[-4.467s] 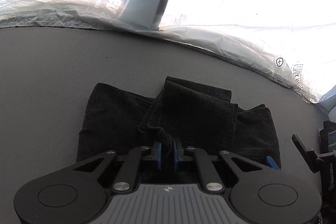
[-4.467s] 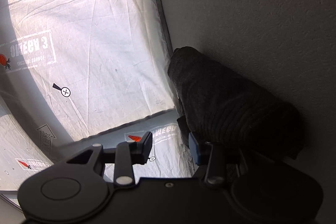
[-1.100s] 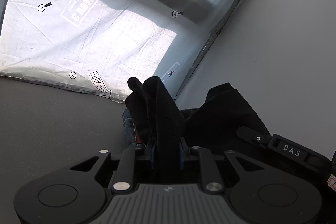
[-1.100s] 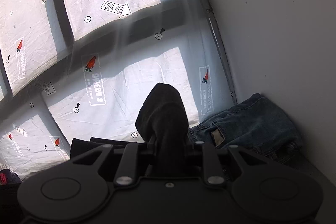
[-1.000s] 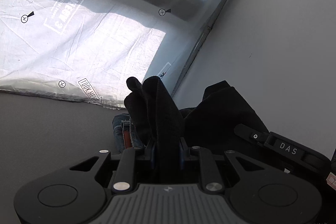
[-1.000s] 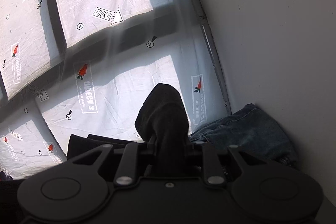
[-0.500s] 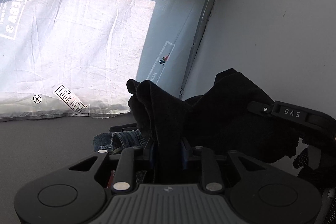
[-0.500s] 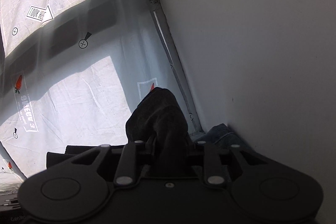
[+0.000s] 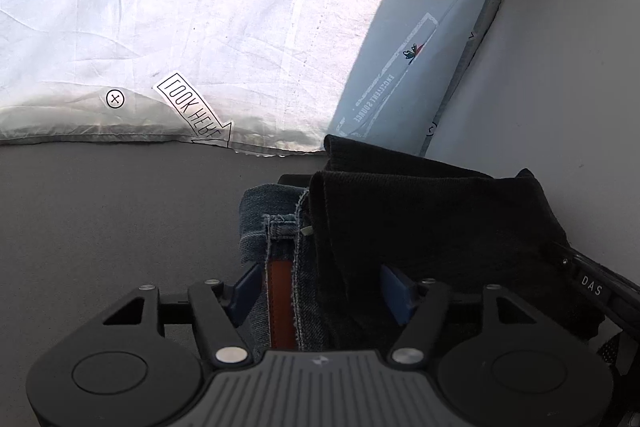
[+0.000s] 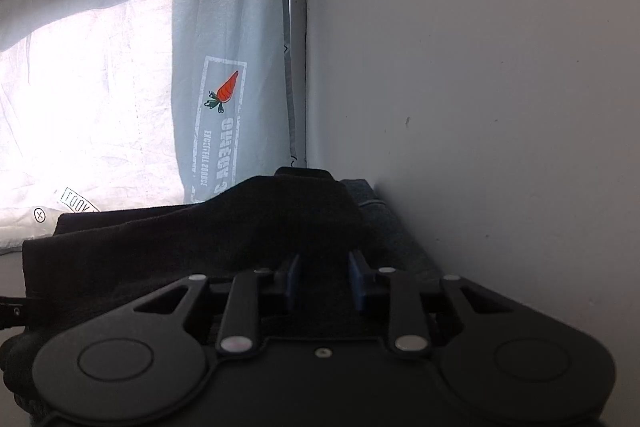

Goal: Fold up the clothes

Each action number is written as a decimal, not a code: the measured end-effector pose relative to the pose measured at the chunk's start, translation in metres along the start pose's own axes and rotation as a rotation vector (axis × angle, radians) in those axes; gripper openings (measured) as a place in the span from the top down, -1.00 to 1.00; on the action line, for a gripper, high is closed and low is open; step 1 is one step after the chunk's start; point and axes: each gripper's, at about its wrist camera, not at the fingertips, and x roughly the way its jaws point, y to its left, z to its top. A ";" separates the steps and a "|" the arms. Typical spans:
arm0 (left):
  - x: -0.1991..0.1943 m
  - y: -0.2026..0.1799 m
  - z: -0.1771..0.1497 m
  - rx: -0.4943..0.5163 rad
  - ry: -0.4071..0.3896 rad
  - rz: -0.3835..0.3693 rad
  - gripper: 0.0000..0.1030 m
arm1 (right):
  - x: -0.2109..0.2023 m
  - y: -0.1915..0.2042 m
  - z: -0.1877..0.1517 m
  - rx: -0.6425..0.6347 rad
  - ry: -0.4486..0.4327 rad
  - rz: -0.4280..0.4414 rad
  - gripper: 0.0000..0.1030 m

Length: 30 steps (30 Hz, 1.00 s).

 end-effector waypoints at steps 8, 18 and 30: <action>-0.096 -0.002 0.007 0.159 -0.196 0.007 -0.79 | -0.073 0.005 0.021 0.010 -0.112 0.080 -0.27; -0.261 0.046 -0.048 0.122 -0.448 0.123 -1.00 | -0.211 0.073 0.008 0.045 -0.262 0.246 -0.99; -0.420 0.145 -0.105 0.014 -0.556 0.228 -1.00 | -0.333 0.213 -0.030 -0.020 -0.226 0.556 -1.00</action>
